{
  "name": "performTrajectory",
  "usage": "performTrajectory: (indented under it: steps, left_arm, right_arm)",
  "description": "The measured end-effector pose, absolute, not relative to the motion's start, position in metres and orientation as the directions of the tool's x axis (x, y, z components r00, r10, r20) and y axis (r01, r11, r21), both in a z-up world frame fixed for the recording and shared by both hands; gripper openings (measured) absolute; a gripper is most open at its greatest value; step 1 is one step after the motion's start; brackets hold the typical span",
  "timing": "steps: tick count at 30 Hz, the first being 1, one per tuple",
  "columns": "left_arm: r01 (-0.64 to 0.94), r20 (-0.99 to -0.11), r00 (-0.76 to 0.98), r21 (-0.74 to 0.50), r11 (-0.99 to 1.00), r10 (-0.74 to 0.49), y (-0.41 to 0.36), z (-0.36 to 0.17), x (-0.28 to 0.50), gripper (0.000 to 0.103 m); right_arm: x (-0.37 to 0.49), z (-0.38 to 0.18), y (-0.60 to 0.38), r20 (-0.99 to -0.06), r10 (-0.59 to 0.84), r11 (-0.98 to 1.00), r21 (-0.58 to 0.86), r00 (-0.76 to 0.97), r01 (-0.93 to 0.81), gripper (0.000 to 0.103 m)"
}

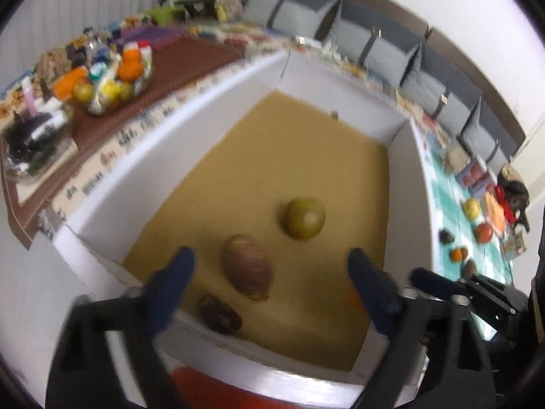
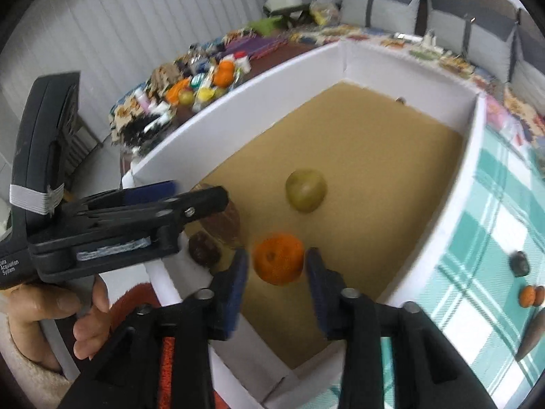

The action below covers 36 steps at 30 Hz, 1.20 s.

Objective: Organize fruits

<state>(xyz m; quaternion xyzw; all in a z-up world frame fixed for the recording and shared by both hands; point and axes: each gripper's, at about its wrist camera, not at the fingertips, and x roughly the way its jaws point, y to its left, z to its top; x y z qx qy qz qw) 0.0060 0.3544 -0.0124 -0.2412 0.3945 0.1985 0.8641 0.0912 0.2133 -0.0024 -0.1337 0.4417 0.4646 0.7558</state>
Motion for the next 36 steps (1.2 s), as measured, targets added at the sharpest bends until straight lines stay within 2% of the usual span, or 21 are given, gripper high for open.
performTrajectory:
  steps: [1, 3, 6, 8, 12, 15, 18, 21, 24, 28, 31, 36]
  left_arm:
    - [-0.531, -0.763, 0.626, -0.266, 0.804, 0.162, 0.352, -0.007, 0.004, 0.095]
    - [-0.523, -0.738, 0.655, -0.287, 0.803, 0.162, 0.345, 0.002, 0.003, 0.095]
    - [-0.489, -0.697, 0.701, -0.311, 0.815, 0.154, 0.322, 0.018, 0.005, 0.095]
    - [-0.445, -0.669, 0.731, -0.313, 0.839, 0.138, 0.296, 0.028, 0.008, 0.095]
    - [-0.336, -0.626, 0.776, -0.315, 0.888, 0.072, 0.239, 0.04, 0.016, 0.097]
    - [-0.219, -0.613, 0.79, -0.302, 0.928, -0.013, 0.184, 0.037, 0.025, 0.099]
    - [-0.131, -0.649, 0.756, -0.283, 0.95, -0.089, 0.131, 0.013, 0.042, 0.099]
    - [-0.066, -0.711, 0.688, -0.264, 0.962, -0.148, 0.088, -0.027, 0.065, 0.099]
    - [-0.05, -0.75, 0.648, -0.216, 0.975, -0.133, 0.065, -0.059, 0.085, 0.098]
    - [-0.037, -0.759, 0.646, -0.135, 0.99, -0.079, 0.044, -0.082, 0.103, 0.098]
    - [-0.067, -0.773, 0.634, -0.076, 0.995, -0.017, 0.044, -0.1, 0.115, 0.098]
    - [-0.097, -0.789, 0.614, -0.059, 0.994, 0.013, 0.055, -0.123, 0.116, 0.099]
  right_arm:
    - [0.093, 0.004, 0.202, -0.772, 0.598, 0.548, 0.199, 0.214, -0.812, 0.076]
    - [0.097, 0.017, 0.179, -0.732, 0.616, 0.585, 0.176, 0.292, -0.792, 0.091]
    - [0.104, 0.032, 0.129, -0.68, 0.615, 0.645, 0.142, 0.4, -0.751, 0.095]
    - [0.11, 0.035, 0.094, -0.667, 0.592, 0.687, 0.125, 0.453, -0.715, 0.102]
    - [0.122, 0.014, 0.004, -0.674, 0.484, 0.789, 0.061, 0.558, -0.611, 0.103]
    - [0.131, -0.026, -0.069, -0.71, 0.354, 0.866, 0.002, 0.609, -0.501, 0.103]
    - [0.14, -0.073, -0.138, -0.761, 0.198, 0.927, -0.06, 0.618, -0.37, 0.103]
    - [0.137, -0.105, -0.192, -0.785, 0.132, 0.96, -0.05, 0.605, -0.274, 0.103]
    - [0.145, -0.113, -0.222, -0.825, 0.109, 0.975, -0.02, 0.555, -0.221, 0.103]
    - [0.156, -0.106, -0.227, -0.791, 0.096, 0.977, -0.04, 0.605, -0.209, 0.103]
    - [0.16, -0.115, -0.218, -0.798, 0.079, 0.976, -0.059, 0.598, -0.209, 0.103]
    - [0.154, -0.127, -0.216, -0.801, 0.08, 0.98, -0.046, 0.593, -0.195, 0.103]
